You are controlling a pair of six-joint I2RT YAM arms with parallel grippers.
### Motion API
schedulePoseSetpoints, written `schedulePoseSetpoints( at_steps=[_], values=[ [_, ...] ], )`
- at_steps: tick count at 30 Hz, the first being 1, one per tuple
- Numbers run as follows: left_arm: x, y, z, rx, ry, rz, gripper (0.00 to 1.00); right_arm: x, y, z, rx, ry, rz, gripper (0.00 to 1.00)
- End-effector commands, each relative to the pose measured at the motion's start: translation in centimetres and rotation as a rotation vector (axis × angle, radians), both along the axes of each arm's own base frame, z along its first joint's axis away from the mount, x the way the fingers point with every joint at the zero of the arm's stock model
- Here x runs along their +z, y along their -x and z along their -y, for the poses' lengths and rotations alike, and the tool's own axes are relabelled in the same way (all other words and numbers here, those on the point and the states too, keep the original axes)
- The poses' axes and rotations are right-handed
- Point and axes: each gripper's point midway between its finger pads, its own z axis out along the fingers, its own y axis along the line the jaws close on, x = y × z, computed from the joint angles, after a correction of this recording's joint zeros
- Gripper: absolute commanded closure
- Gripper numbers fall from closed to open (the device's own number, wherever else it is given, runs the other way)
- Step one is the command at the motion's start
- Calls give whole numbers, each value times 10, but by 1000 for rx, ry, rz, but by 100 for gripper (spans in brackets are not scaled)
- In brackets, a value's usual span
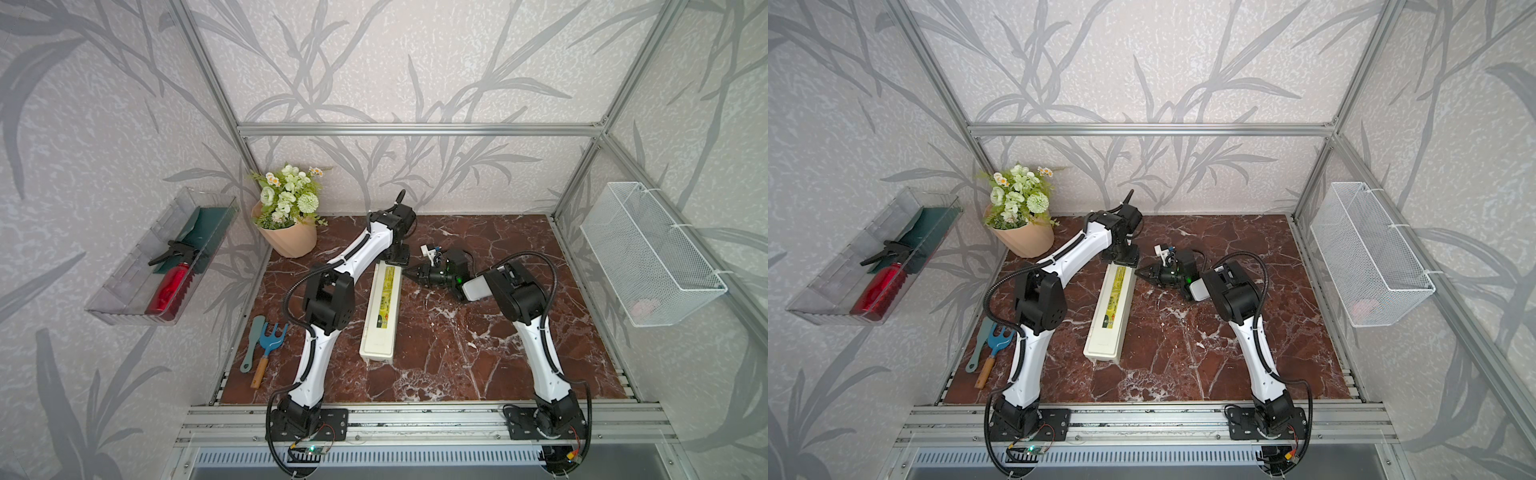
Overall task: Put plastic wrap rolls into dispensers
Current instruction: Close the lid on the plastic wrap cutting box.
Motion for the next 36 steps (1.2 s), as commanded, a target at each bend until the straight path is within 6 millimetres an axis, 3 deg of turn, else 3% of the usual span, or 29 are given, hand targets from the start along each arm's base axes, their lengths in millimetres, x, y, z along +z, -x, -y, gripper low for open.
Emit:
schedulePoseSetpoints(
  at_steps=[1, 8, 17, 36],
  values=[
    [-111, 56, -28, -56, -199, -333, 100, -15, 25, -24, 73, 45, -31, 100],
    [-106, 51, -24, -55, -160, -307, 100, -16, 26, -22, 74, 54, -31, 100],
    [-64, 35, -15, -70, -100, -229, 100, -17, 22, -15, 60, 44, -42, 100],
    [-10, 6, -10, -52, -46, -104, 48, 6, 20, -3, 46, -4, -16, 100]
  ],
)
